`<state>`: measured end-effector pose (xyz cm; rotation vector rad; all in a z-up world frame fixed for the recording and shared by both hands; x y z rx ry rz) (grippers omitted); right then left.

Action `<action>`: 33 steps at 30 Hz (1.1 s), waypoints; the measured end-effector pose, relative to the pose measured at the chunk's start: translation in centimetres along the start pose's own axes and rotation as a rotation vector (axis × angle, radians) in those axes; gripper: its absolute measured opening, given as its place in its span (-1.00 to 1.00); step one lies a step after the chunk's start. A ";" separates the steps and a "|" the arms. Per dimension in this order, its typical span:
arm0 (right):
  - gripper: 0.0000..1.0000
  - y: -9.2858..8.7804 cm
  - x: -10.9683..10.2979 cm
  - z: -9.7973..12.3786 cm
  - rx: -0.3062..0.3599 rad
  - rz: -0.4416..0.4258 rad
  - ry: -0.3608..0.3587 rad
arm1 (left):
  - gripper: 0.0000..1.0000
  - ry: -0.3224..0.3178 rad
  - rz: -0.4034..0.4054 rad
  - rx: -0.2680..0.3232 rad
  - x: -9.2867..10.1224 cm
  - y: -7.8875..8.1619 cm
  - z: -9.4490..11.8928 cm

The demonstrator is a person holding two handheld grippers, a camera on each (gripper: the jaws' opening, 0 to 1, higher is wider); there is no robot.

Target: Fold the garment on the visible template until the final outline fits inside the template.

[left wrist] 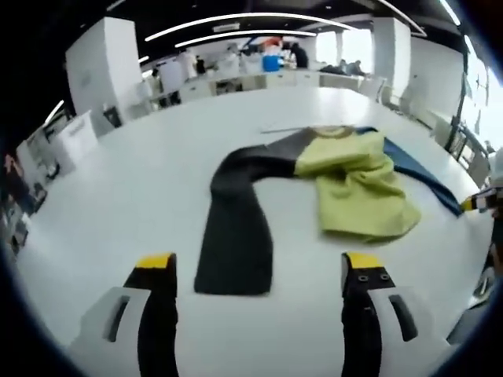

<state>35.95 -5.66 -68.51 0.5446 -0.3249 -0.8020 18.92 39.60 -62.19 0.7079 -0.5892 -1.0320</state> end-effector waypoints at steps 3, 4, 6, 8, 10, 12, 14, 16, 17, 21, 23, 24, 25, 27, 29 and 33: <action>-1.00 0.0 0.0 0.0 0.001 0.008 0.002 | 0.73 -0.020 -0.004 0.010 0.4 0.2 0.4; -1.00 0.0 0.0 0.0 0.001 0.011 0.003 | 0.75 -0.022 -0.003 0.011 0.5 0.3 0.4; -1.00 0.0 0.1 0.0 0.004 0.022 0.007 | 0.78 -0.031 -0.009 0.013 0.8 0.4 0.7; -1.00 0.0 0.2 0.1 0.004 0.025 0.001 | 0.81 -0.044 -0.015 0.015 1.1 0.5 0.9; -1.00 0.0 0.4 0.1 0.001 0.038 0.000 | 0.82 -0.048 -0.016 0.017 1.3 0.6 1.1; -1.00 0.0 1.0 0.3 0.001 0.043 -0.012 | 0.83 -0.052 -0.028 0.025 1.6 0.8 1.4; -1.00 0.0 1.6 0.4 0.003 0.043 -0.019 | 0.84 -0.056 -0.037 0.031 1.7 0.9 1.5; -1.00 0.0 2.3 0.5 0.002 0.050 -0.034 | 0.83 -0.078 -0.031 0.042 2.0 1.0 1.5; -1.00 0.0 2.8 0.6 0.005 0.056 -0.041 | 0.85 -0.096 -0.023 0.046 2.2 1.0 1.4; -1.00 0.1 4.1 0.6 0.003 0.063 -0.056 | 0.85 -0.108 -0.034 0.033 2.6 0.9 1.3; -1.00 0.1 4.8 0.6 0.001 0.068 -0.072 | 0.85 -0.113 -0.033 0.036 2.7 1.0 1.4; -1.00 0.1 5.2 0.6 -0.003 0.072 -0.081 | 0.86 -0.116 -0.034 0.039 2.8 1.0 1.4; -1.00 0.1 5.4 0.6 -0.005 0.074 -0.087 | 0.87 -0.118 -0.036 0.040 2.9 1.0 1.4; -1.00 0.2 6.0 0.6 -0.007 0.072 -0.098 | 0.89 -0.124 -0.042 0.037 3.1 1.0 1.4; -1.00 0.4 6.8 0.6 -0.009 0.075 -0.117 | 0.89 -0.124 -0.049 0.034 3.1 1.0 1.4; -1.00 0.7 8.1 0.5 -0.016 0.086 -0.140 | 0.91 -0.128 -0.068 0.042 3.2 1.1 1.5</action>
Point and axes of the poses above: the point that each gripper's makers call its tool centre point, and the gripper's own axes: z roughly backward along the fingers, x roughly to its right, y roughly out of its top, the point moved 6 cm from there along z, roughly backward along the fingers, and after that the axes turned 13 degrees about z, right-handed, at the moved point
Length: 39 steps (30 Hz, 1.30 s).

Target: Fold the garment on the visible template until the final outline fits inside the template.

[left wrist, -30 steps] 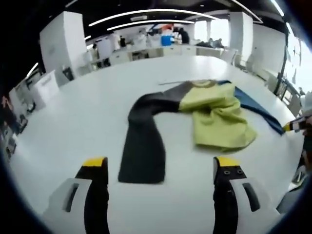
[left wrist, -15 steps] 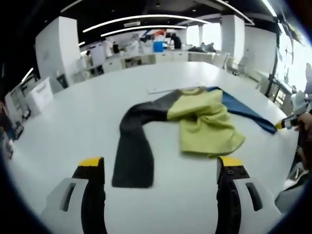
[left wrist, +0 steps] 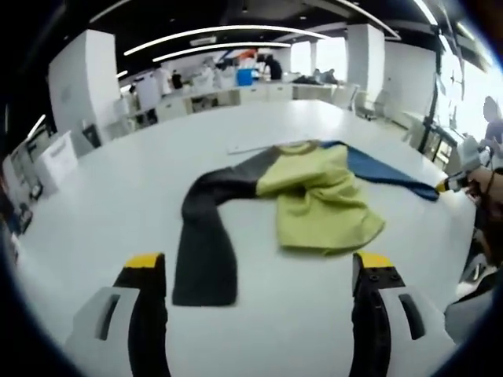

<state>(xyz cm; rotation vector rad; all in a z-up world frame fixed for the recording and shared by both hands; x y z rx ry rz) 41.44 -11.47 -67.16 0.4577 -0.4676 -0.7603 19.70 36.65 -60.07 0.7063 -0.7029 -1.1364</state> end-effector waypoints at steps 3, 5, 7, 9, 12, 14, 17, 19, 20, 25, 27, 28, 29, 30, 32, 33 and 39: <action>-1.00 0.3 0.8 -0.3 -0.002 0.015 -0.013 | 0.90 0.001 -0.009 -0.008 0.1 -0.1 0.1; -1.00 0.4 1.2 -0.5 -0.006 0.021 -0.019 | 0.91 -0.001 -0.012 -0.009 0.2 -0.2 0.1; -1.00 0.4 1.8 -0.8 -0.012 0.017 -0.022 | 0.91 -0.004 -0.016 -0.013 0.3 -0.2 0.1; -1.00 0.6 2.3 -1.0 -0.012 0.008 -0.022 | 0.92 -0.003 -0.022 -0.017 0.3 -0.2 0.1; -1.00 0.8 3.2 -1.6 -0.017 0.014 -0.029 | 0.92 -0.004 -0.024 -0.016 0.3 -0.2 0.2; -1.00 0.9 3.7 -1.9 -0.023 0.025 -0.032 | 0.92 -0.005 -0.023 -0.016 0.4 -0.1 0.2; -1.00 1.2 4.5 -2.3 -0.028 0.036 -0.042 | 0.92 -0.003 -0.028 -0.019 0.4 -0.1 0.3; -1.00 1.5 4.9 -2.6 -0.031 0.044 -0.044 | 0.93 -0.006 -0.029 -0.018 0.4 -0.1 0.3; -1.00 1.6 5.1 -2.7 -0.032 0.047 -0.046 | 0.93 -0.007 -0.028 -0.020 0.5 -0.1 0.3; -1.00 2.2 6.1 -3.5 -0.040 0.062 -0.056 | 0.93 -0.006 -0.032 -0.026 0.6 -0.1 0.3; -1.00 2.2 6.4 -3.8 -0.047 0.064 -0.057 | 0.93 -0.006 -0.031 -0.027 0.6 -0.2 0.3; -1.00 2.2 6.6 -3.9 -0.049 0.062 -0.060 | 0.93 -0.007 -0.032 -0.027 0.6 -0.2 0.4; -1.00 2.3 6.7 -4.0 -0.050 0.062 -0.061 | 0.93 -0.007 -0.032 -0.027 0.6 -0.1 0.4; -1.00 2.3 6.9 -4.1 -0.053 0.061 -0.064 | 0.93 -0.006 -0.032 -0.028 0.6 -0.1 0.4; -1.00 2.3 7.2 -4.3 -0.059 0.066 -0.067 | 0.93 -0.007 -0.034 -0.028 0.6 -0.1 0.5; -1.00 2.3 7.4 -4.4 -0.061 0.066 -0.069 | 0.93 -0.006 -0.034 -0.029 0.6 -0.1 0.5; -1.00 2.6 8.4 -4.9 -0.072 0.077 -0.084 | 0.93 -0.011 -0.040 -0.035 0.6 -0.1 0.4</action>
Point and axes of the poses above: the point that each gripper's makers call its tool centre point, and the gripper's own axes: z roughly backward along the fingers, x roughly to its right, y roughly out of its top, the point moved 6 cm from there along z, roughly backward along the fingers, and after that the axes turned 13 degrees about z, right-handed, at the moved point
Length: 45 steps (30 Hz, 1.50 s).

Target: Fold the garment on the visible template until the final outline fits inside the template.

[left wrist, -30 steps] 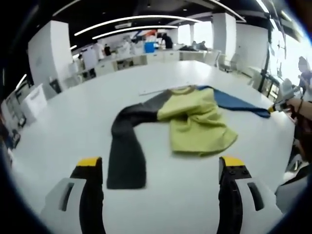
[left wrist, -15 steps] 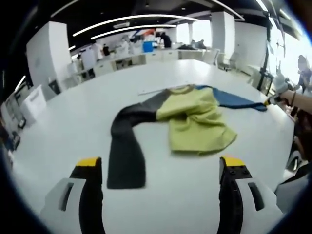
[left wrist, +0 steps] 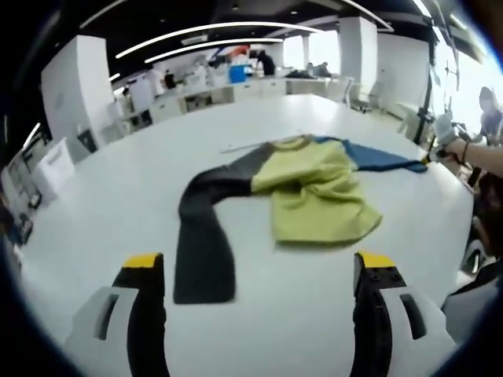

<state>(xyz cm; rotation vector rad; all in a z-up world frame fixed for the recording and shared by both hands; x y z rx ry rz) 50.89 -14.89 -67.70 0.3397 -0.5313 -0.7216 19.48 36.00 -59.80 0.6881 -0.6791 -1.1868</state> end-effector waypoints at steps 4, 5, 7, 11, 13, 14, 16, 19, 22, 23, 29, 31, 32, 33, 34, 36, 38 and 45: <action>-1.00 0.4 0.6 -0.4 -0.010 0.014 -0.009 | 0.93 -0.006 -0.005 -0.003 0.1 0.0 -0.1; -1.00 0.4 0.7 -0.5 -0.011 0.014 -0.010 | 0.93 -0.008 -0.006 -0.005 0.2 0.0 -0.1; -1.00 0.5 1.0 -0.7 -0.016 0.011 -0.013 | 0.92 -0.007 -0.007 -0.008 0.2 0.0 -0.1; -1.00 0.7 1.4 -0.9 -0.013 0.016 -0.020 | 0.92 -0.011 -0.008 -0.004 0.2 0.1 0.0; -1.00 0.8 1.5 -1.1 -0.018 0.016 -0.023 | 0.92 -0.009 -0.008 -0.005 0.2 0.1 0.0; -1.00 0.8 1.6 -1.1 -0.019 0.017 -0.025 | 0.91 -0.009 -0.008 -0.007 0.1 0.1 0.1; -1.00 0.8 1.7 -1.2 -0.020 0.017 -0.027 | 0.91 -0.009 -0.007 -0.008 0.1 0.0 0.1; -1.00 0.9 1.7 -1.2 -0.023 0.015 -0.028 | 0.91 -0.011 -0.008 -0.008 0.1 0.0 0.1; -1.00 1.0 1.7 -1.2 -0.019 0.002 -0.030 | 0.91 -0.012 -0.008 -0.009 0.1 0.0 0.2; -1.00 1.1 1.7 -1.1 -0.006 -0.043 -0.048 | 0.91 -0.012 -0.007 -0.009 0.1 0.0 0.2; -0.58 1.5 1.5 0.0 0.027 -0.187 -0.035 | 0.91 -0.016 -0.011 -0.001 0.3 0.3 0.2; -0.54 1.5 1.3 0.4 0.028 -0.235 -0.028 | 0.91 -0.017 -0.013 0.002 0.3 0.3 0.2; -0.51 1.3 1.2 0.6 0.017 -0.258 -0.030 | 0.90 -0.017 -0.011 0.002 0.3 0.3 0.2; -0.47 1.2 1.1 0.7 0.008 -0.268 -0.028 | 0.90 -0.018 -0.010 0.001 0.4 0.3 0.2; -0.44 1.1 0.9 0.9 0.006 -0.281 -0.024 | 0.89 -0.019 -0.010 0.000 0.4 0.2 0.2; -0.44 0.8 0.4 1.1 -0.008 -0.302 -0.006 | 0.89 -0.020 -0.014 -0.002 0.5 0.2 0.2; -0.43 0.6 -0.3 1.3 -0.018 -0.343 0.016 | 0.89 -0.022 -0.015 -0.001 0.5 0.2 0.2; -0.50 0.3 -1.3 1.2 -0.052 -0.401 0.014 | 0.89 -0.018 -0.030 0.006 0.5 0.4 0.3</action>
Point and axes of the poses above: the point that each gripper's makers call its tool centre point, and the gripper's own axes: z roughly backward along the fingers, x roughly to its right, y roughly out of its top, the point moved 6 cm from there along z, roughly backward along the fingers, and after that the axes turned 13 degrees about z, right-handed, at the moved point
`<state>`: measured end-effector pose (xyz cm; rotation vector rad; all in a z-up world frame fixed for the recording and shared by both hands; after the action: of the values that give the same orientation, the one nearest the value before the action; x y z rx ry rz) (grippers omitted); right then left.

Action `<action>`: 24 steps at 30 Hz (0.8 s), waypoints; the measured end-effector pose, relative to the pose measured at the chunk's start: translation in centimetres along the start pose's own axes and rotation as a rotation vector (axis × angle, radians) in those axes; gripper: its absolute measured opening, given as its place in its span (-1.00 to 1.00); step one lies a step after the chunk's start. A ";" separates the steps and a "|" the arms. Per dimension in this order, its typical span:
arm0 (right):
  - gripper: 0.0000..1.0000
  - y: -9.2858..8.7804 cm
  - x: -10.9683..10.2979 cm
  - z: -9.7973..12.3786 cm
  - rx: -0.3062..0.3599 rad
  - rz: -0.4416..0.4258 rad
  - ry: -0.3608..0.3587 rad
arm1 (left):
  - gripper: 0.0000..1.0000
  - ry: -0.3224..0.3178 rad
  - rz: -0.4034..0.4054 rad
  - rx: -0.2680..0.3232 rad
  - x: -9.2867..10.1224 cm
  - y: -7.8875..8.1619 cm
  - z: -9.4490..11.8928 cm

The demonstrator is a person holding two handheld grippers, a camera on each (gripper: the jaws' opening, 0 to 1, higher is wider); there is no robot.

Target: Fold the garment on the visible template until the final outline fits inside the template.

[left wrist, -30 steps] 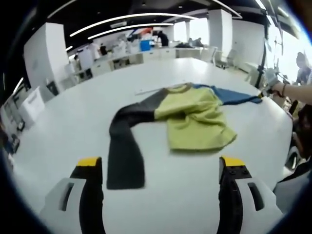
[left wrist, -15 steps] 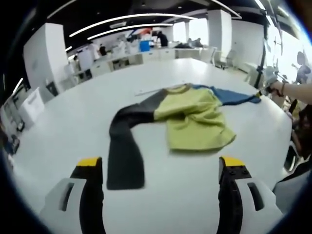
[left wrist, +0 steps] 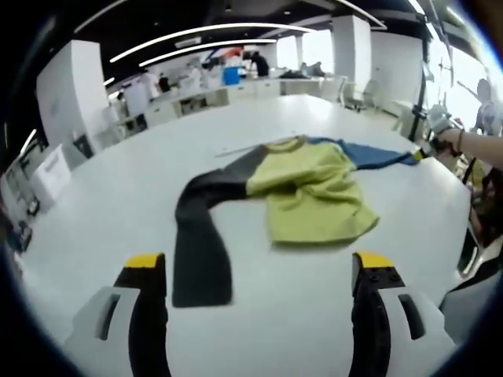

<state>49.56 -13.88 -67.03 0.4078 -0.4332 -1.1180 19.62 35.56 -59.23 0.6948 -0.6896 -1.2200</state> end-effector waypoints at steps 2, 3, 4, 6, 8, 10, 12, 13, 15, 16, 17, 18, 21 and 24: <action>-0.53 0.0 -0.1 -0.2 -0.006 0.000 -0.007 | 0.89 0.000 -0.001 0.002 0.0 0.0 0.0; -0.57 0.0 -0.2 -0.3 -0.009 -0.004 -0.006 | 0.88 0.000 -0.001 0.002 0.0 0.0 0.0; -0.61 0.0 -0.4 -0.4 -0.012 -0.006 -0.003 | 0.88 0.000 -0.002 0.002 -0.1 0.0 0.0; -0.72 0.1 -0.7 -0.3 -0.010 -0.013 0.002 | 0.87 0.004 -0.001 0.001 -0.1 0.0 0.1; -0.81 0.1 -1.0 -0.4 -0.009 -0.017 0.013 | 0.87 0.006 -0.002 0.001 -0.2 0.0 0.1; -0.88 0.1 -1.2 -0.4 -0.003 -0.003 0.014 | 0.87 0.008 -0.004 0.000 -0.2 -0.1 0.2; -0.98 0.2 -1.2 -0.3 0.001 0.010 0.018 | 0.87 0.008 -0.004 0.000 -0.2 -0.1 0.2; -1.00 0.1 -1.0 -0.3 0.001 0.015 0.008 | 0.86 0.009 -0.004 -0.001 -0.2 -0.1 0.3; -1.00 0.1 -0.7 -0.2 -0.001 0.012 0.014 | 0.86 0.010 -0.004 0.001 -0.2 0.0 0.3; -1.00 0.0 -0.5 -0.1 -0.003 0.006 0.014 | 0.86 0.010 -0.005 0.003 -0.2 0.0 0.4; -1.00 -0.1 -0.2 0.0 -0.003 0.003 0.013 | 0.86 0.010 -0.006 0.003 -0.2 0.0 0.4; -1.00 -0.1 -0.1 0.1 -0.003 0.003 0.013 | 0.87 0.010 -0.006 0.003 -0.2 0.0 0.4; -1.00 -0.3 0.5 0.3 -0.010 0.012 0.009 | 0.87 0.009 -0.009 0.002 -0.2 0.0 0.4; -1.00 -0.5 0.6 0.5 -0.022 0.015 0.027 | 0.86 0.006 -0.008 0.002 -0.2 0.0 0.4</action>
<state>49.11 -14.65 -66.78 0.3994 -0.3994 -1.1007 19.27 35.69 -58.96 0.7028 -0.6837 -1.2240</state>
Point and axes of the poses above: the point that each gripper's makers call its tool centre point, and the gripper's own axes: z roughly backward along the fingers, x roughly to its right, y roughly out of its top, the point moved 6 cm from there along z, roughly backward along the fingers, and after that the axes turned 13 degrees about z, right-handed, at the moved point
